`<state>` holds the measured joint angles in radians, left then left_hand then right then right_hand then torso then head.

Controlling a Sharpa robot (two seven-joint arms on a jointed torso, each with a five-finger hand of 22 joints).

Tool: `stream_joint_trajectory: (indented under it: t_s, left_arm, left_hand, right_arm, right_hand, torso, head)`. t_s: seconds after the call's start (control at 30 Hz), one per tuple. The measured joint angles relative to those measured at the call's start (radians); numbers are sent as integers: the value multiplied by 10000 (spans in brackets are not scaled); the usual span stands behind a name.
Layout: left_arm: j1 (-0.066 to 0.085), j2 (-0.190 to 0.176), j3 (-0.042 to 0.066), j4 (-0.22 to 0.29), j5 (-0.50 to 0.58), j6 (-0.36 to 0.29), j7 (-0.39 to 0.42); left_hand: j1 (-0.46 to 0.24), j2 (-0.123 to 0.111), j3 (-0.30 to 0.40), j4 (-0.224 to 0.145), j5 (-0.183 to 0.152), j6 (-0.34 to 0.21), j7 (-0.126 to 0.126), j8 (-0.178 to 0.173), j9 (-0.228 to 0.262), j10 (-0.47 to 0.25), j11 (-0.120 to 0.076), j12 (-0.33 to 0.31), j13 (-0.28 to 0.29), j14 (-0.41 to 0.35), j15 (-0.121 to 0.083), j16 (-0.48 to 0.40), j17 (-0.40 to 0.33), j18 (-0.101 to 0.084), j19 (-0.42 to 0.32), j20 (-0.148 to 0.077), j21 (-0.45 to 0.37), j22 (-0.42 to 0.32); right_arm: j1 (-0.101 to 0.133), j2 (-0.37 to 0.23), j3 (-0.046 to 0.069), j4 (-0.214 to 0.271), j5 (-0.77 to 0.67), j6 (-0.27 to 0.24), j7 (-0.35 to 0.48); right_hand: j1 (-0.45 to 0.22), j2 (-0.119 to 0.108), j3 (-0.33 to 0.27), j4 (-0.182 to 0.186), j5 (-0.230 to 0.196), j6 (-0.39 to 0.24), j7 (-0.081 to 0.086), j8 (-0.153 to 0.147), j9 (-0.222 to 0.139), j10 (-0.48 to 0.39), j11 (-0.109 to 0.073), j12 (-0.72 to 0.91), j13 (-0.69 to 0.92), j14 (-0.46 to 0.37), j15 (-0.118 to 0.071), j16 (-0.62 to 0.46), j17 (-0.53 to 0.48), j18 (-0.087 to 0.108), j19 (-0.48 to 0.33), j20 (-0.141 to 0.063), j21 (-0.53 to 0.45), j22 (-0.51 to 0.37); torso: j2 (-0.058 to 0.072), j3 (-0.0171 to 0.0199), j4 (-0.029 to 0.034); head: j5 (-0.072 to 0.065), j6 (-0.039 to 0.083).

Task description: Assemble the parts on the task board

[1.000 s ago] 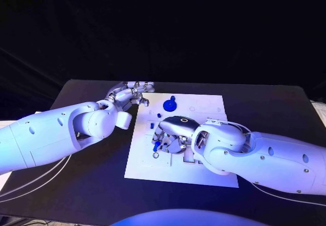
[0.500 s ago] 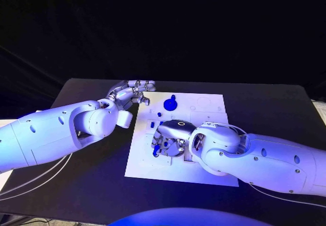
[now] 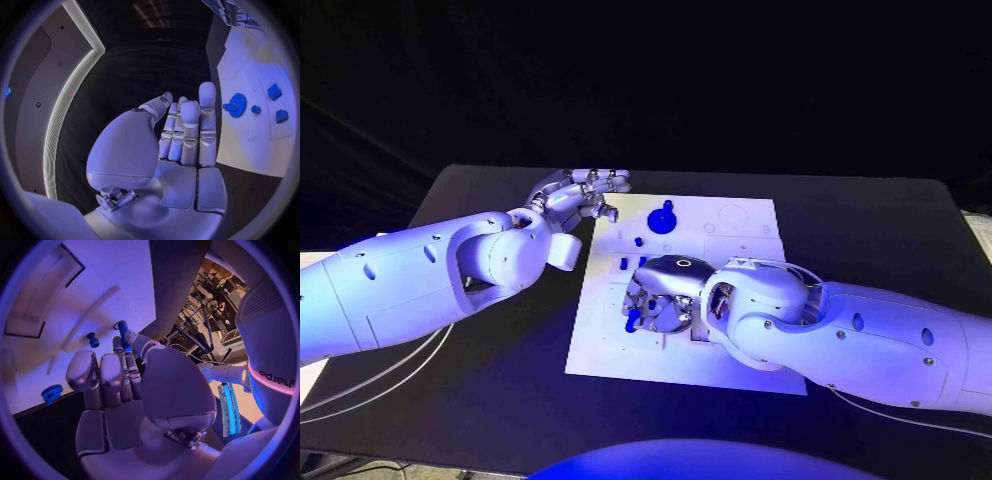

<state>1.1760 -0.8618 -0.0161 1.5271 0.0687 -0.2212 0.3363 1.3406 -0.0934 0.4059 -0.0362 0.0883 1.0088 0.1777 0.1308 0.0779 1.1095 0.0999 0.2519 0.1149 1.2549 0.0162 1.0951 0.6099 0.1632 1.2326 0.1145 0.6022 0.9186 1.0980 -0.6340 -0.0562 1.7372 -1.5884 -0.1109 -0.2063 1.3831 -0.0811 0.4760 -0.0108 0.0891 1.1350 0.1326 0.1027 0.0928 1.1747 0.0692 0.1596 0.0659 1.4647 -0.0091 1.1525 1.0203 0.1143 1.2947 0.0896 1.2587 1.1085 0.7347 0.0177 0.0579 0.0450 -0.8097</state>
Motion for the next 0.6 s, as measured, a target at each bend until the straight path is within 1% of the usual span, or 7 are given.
stream_joint_trajectory:
  t_s: [0.37,0.6]
  left_arm:
    - [0,-3,0,-2,-1,5,-7]
    - [0,2,0,-11,-2,10,-8]
  left_hand:
    - [0,0,0,0,0,0,0,0,0,0,0,0,-1,0,0,0,0,-1,0,0,0,1]
    - [0,0,0,0,0,0,0,0,1,0,0,0,-1,0,0,0,0,1,0,0,0,0]
  right_arm:
    - [-10,6,-1,20,-209,-5,-12]
    - [-56,16,4,59,-347,-59,-24]
  right_hand:
    - [-13,-13,0,0,0,5,4,41,-11,0,0,0,2,0,0,-1,8,1,0,0,0,-1]
    - [-26,-26,0,0,-1,20,20,41,-14,0,0,1,6,0,0,-1,7,2,0,0,0,-2]
  torso:
    - [0,0,0]
    - [-4,0,0]
  head:
    - [0,-13]
    - [-35,4]
